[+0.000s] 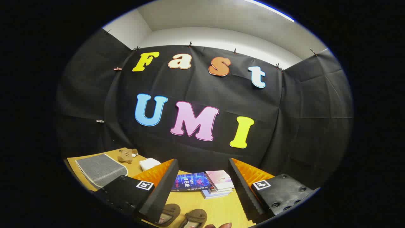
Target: Open the storage box then place both shoes into the box .Put the left shoe in first, then the right shoe, with the right side of both shoes facing outward in a uniform manner.
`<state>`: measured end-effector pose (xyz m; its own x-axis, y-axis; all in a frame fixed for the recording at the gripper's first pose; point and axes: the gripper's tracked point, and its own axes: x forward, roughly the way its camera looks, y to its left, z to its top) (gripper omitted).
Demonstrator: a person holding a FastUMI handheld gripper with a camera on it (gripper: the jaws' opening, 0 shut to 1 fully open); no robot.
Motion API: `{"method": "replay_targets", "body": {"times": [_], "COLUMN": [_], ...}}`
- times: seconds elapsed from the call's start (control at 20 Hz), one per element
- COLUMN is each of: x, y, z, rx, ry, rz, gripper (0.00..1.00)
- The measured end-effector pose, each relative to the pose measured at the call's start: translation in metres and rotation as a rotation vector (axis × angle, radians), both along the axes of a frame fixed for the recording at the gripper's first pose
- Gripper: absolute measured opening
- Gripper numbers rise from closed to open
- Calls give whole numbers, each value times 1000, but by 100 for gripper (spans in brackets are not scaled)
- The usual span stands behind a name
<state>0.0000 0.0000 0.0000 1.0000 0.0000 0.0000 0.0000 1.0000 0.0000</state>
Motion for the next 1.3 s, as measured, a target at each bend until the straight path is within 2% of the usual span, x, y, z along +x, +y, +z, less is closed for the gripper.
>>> {"method": "replay_targets", "body": {"times": [0.8,1.1,1.2,1.3], "x": [5,11,12,10], "y": [13,51,74,106], "z": [7,2,2,2], "rx": [-30,-2,52,140], "ry": [11,38,45,56], "rz": [-13,157,250,379], "gripper": [97,97,98,98]}}
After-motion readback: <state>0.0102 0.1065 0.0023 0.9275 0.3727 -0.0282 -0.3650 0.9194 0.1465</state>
